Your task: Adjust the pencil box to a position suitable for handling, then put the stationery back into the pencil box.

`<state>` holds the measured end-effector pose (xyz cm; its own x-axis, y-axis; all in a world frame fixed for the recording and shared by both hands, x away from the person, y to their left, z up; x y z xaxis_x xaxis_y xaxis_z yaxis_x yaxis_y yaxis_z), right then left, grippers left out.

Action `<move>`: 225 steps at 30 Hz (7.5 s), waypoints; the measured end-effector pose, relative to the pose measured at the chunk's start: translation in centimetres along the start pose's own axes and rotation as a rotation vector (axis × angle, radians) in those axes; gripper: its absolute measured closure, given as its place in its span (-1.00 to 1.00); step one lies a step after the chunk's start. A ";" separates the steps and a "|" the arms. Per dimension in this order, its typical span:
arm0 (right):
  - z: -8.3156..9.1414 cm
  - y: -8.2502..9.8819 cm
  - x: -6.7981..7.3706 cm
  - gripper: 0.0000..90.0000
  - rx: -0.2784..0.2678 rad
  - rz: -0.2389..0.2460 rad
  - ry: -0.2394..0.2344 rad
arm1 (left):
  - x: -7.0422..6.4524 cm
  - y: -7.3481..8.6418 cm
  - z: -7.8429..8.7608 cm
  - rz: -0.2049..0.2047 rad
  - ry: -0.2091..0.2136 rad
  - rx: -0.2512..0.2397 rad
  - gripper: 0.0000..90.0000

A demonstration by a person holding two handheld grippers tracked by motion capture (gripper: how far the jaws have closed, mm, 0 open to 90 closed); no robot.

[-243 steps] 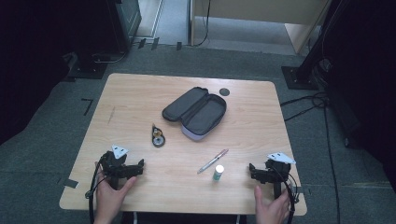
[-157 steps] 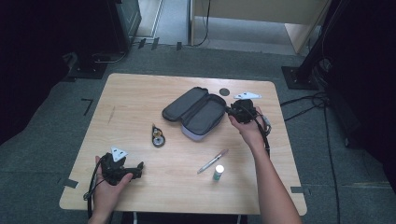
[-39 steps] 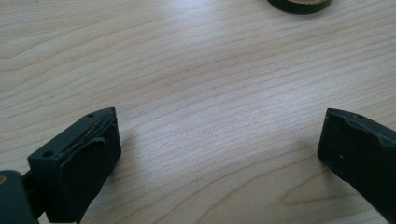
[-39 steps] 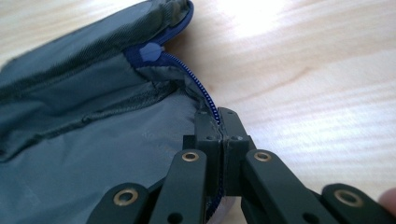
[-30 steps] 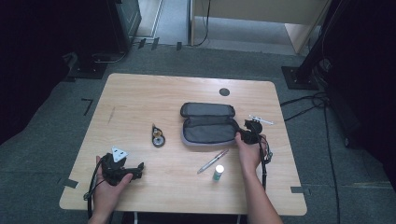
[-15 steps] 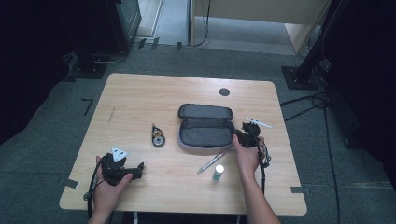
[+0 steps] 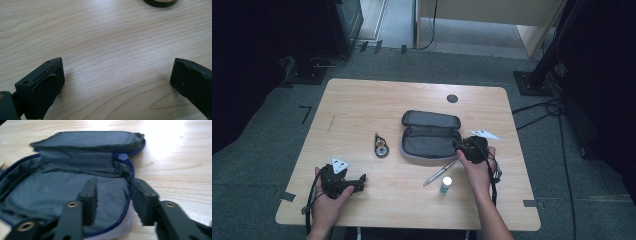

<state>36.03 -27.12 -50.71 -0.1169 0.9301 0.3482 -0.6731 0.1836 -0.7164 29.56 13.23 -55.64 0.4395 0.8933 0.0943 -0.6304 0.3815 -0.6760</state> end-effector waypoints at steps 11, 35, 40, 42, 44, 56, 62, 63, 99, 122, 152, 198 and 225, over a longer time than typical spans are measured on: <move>3.0 -0.5 0.6 -0.51 0.003 0.055 -0.093 | 0.0 0.0 0.0 0.000 0.000 0.000 -1.00; 9.2 0.7 2.8 -0.69 -0.048 0.143 -0.134 | 0.0 0.0 0.0 0.000 0.000 0.000 -1.00; 10.1 1.4 3.9 -0.63 -0.047 0.166 -0.178 | 0.0 0.0 0.0 0.000 0.000 0.000 -1.00; 10.3 1.6 4.1 -0.62 -0.047 0.174 -0.182 | 0.0 0.0 0.0 0.000 0.000 0.000 -1.00; 10.7 1.7 4.4 -0.55 -0.054 0.178 -0.189 | 0.0 0.0 0.0 0.000 0.000 0.000 -1.00; 12.0 3.8 6.1 -0.15 -0.041 0.214 -0.251 | 0.0 0.0 0.0 0.000 0.000 -0.001 -1.00; 11.7 5.1 6.0 -0.04 -0.025 0.213 -0.277 | 0.0 0.0 0.0 0.000 0.000 -0.001 -1.00; 11.7 5.4 6.0 -0.02 -0.021 0.215 -0.284 | 0.0 0.0 0.0 0.000 0.000 0.000 -1.00; 9.2 9.9 5.9 0.26 0.005 0.285 -0.218 | 0.0 0.0 0.0 0.000 0.000 0.000 -1.00; 10.1 6.6 6.3 0.46 -0.053 0.291 -0.202 | 0.0 0.0 0.0 0.000 0.000 0.000 -1.00; 6.4 0.1 7.8 0.46 -0.121 0.274 -0.174 | 0.0 0.0 0.0 0.001 0.000 -0.001 -1.00; -1.4 0.1 5.3 0.46 -0.068 0.244 -0.073 | 0.0 0.0 0.0 -0.004 0.003 0.000 -1.00; -1.1 1.8 3.0 0.45 0.102 0.197 -0.121 | 0.0 0.0 0.0 -0.004 0.003 0.000 -1.00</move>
<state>35.28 -23.66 -51.64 -0.3358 0.8988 0.2819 -0.6978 -0.0364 -0.7153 29.55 13.20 -55.64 0.4437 0.8912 0.0945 -0.6285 0.3847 -0.6760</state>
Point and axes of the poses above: each handheld gripper's, and its own axes: z roughly backward along the jaws, y roughly out of its underside, x roughly to its left, the point moved 5 cm from there along -z, roughly forward along the jaws, and after that the axes turned 7 degrees about -z, right-handed, at the moved point
